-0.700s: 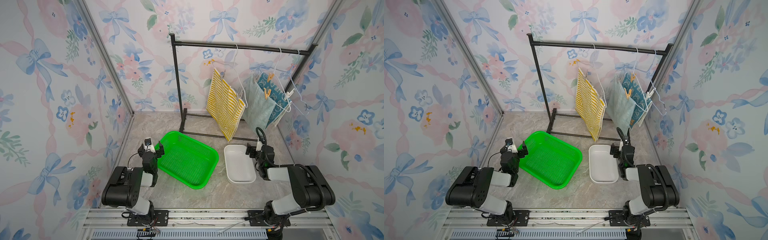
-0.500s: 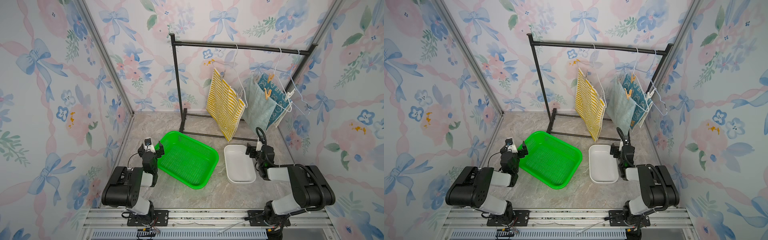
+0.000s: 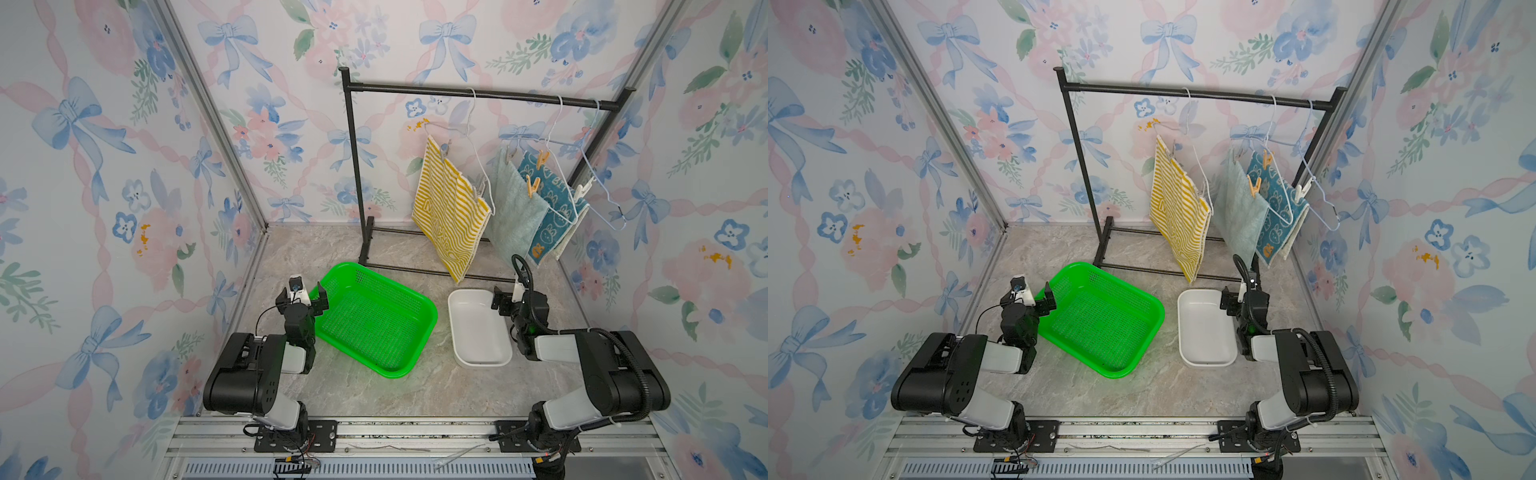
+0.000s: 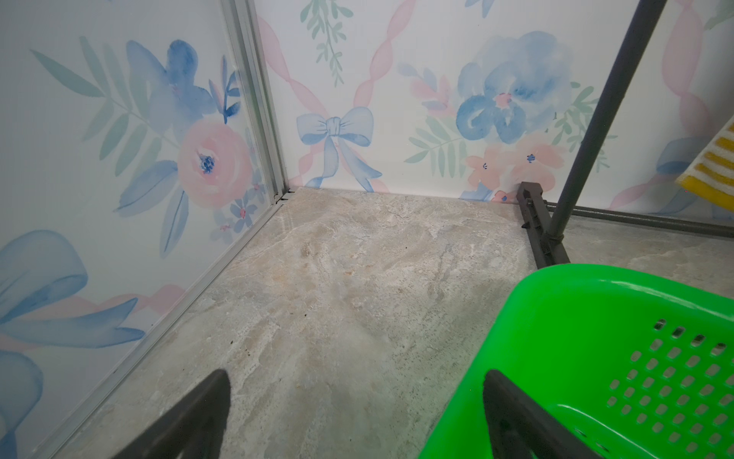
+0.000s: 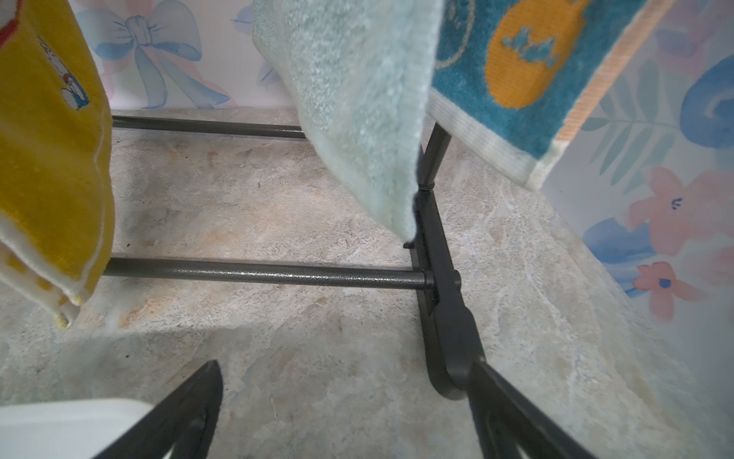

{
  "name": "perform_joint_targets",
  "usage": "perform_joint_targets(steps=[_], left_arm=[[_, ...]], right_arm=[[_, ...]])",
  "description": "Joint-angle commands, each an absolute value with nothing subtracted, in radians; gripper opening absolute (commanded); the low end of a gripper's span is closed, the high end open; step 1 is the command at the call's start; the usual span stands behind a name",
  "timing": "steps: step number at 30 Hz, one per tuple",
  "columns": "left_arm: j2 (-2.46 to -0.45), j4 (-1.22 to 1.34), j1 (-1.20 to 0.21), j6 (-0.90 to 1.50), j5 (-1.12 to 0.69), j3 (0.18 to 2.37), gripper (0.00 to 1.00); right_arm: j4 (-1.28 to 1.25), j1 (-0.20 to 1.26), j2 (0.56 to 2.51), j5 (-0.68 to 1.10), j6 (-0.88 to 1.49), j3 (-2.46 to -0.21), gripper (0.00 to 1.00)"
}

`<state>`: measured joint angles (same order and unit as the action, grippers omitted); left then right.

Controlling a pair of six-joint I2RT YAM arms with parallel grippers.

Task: Remove the clothespins securing towels to the hanger
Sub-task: Adjust the basket at the center of the board.

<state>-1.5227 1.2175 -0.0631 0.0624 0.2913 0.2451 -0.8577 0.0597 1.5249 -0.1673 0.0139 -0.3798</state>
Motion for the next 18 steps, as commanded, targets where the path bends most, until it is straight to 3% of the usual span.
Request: perform_joint_targets(steps=[1,7,18], left_arm=[[-1.548,1.175,-0.069,0.057,0.289,0.245,0.98],[-1.515,1.131,-0.062,0.033,0.21,0.256,0.98],[-1.137,0.704,-0.106,0.042,0.212,0.36,0.98]], right_arm=[[-0.873,0.056,1.539,-0.155,0.001,-0.398,0.97],[-0.862,0.057,1.483,-0.19,0.014,-0.385,0.97],[-0.44,0.081,1.089,-0.293,0.094,-0.413,0.97]])
